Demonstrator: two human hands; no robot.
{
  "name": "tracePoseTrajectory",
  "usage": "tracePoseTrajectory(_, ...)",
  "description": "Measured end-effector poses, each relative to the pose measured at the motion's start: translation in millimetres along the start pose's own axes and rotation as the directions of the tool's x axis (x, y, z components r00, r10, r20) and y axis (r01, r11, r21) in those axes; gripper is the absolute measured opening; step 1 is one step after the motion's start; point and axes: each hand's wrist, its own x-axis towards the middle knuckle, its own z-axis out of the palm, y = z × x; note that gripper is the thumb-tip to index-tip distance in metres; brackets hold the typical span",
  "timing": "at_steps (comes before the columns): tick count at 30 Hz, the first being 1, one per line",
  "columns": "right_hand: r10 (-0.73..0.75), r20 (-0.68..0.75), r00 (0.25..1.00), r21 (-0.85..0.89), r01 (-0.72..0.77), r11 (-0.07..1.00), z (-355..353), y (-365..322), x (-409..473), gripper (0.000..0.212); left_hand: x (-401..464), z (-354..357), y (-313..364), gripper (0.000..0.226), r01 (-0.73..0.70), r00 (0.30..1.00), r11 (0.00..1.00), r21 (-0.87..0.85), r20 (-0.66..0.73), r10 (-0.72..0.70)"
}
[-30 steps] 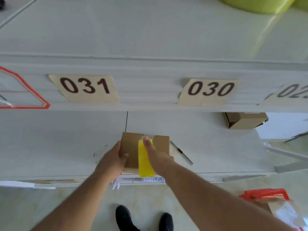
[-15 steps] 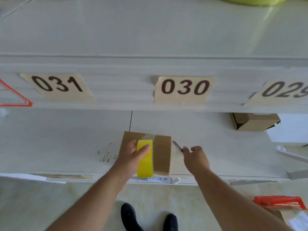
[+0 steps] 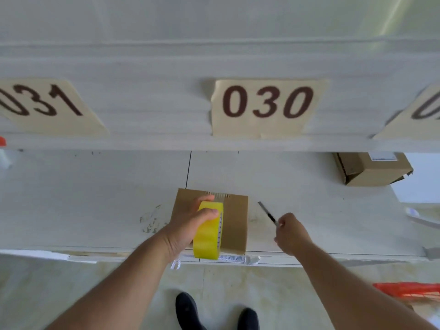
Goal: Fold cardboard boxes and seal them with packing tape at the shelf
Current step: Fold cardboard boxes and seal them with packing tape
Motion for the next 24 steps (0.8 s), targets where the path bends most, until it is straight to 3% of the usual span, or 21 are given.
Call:
tracePoseTrajectory(2,-0.038,-0.089,0.995,0.272,0.061,0.96,-10.0,-16.1,-16.5,0.028,1.6,-1.5,2.6,0.059,0.0,1.0,1.0,0.009,0.008,0.0)
tracePoseTrajectory(3,-0.107,-0.144,0.984,0.295,0.145,0.944,-13.2,-28.3,-27.5,0.028,3.0,-2.4,4.4,0.057,-0.003,1.0,1.0,0.006,0.011,0.003)
tracePoseTrajectory(6,-0.339,-0.11,0.934,0.17,0.354,0.92,-11.0,-62.1,-61.5,0.01,5.3,-1.2,7.4,0.056,-0.006,1.0,0.999,-0.036,0.02,0.006)
tracePoseTrajectory(9,-0.404,0.001,0.915,-0.085,0.403,0.911,-11.8,-81.6,-67.9,0.029,6.1,1.2,5.7,0.063,0.006,1.0,0.997,-0.077,0.024,-0.004)
tracePoseTrajectory(14,-0.501,0.028,0.865,-0.472,0.453,0.756,-35.3,-85.2,-54.8,0.05,5.6,0.4,0.4,0.059,0.049,0.997,0.984,-0.173,0.07,-0.037)
tracePoseTrajectory(24,-0.608,0.108,0.787,-0.6,0.539,0.591,-31.5,-97.8,-40.6,0.05,10.1,-0.5,-1.5,0.05,0.063,0.995,0.969,-0.24,0.088,-0.043)
